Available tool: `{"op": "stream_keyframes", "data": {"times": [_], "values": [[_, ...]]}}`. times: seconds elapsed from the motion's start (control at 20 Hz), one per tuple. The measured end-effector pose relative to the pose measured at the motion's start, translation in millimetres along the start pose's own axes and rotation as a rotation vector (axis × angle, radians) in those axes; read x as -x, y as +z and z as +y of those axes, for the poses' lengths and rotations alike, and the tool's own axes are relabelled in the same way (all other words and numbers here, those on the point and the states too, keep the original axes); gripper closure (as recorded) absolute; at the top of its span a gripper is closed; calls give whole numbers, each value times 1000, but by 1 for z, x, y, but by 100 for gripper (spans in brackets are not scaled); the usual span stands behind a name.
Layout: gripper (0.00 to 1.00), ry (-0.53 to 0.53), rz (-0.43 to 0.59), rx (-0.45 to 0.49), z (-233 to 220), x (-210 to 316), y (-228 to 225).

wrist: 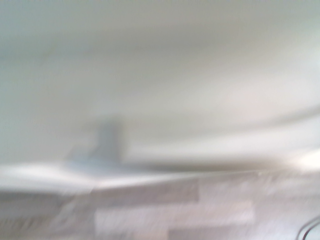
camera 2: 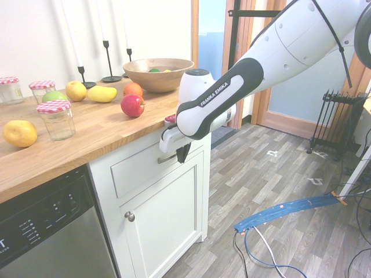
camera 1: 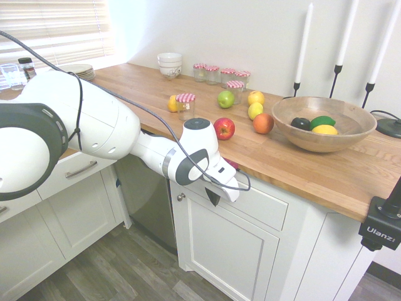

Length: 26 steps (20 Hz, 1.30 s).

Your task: Close the drawer

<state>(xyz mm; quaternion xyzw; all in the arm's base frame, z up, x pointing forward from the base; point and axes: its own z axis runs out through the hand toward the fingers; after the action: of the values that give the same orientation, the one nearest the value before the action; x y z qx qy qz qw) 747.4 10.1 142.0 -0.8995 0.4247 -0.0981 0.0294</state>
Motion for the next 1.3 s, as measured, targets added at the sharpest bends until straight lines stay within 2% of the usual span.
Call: {"op": "stream_keyframes", "data": {"times": [0.2, 0.65, 0.7, 1.05, 1.3], "values": [[100, -14, -42, 30, 8, 25, -8], [100, -42, -109, 109, 61, 68, -96], [0, -46, -110, 115, 69, 73, -106], [0, -53, -112, 129, 136, 117, -158], [0, -46, -107, 123, 156, 123, -173]]}}
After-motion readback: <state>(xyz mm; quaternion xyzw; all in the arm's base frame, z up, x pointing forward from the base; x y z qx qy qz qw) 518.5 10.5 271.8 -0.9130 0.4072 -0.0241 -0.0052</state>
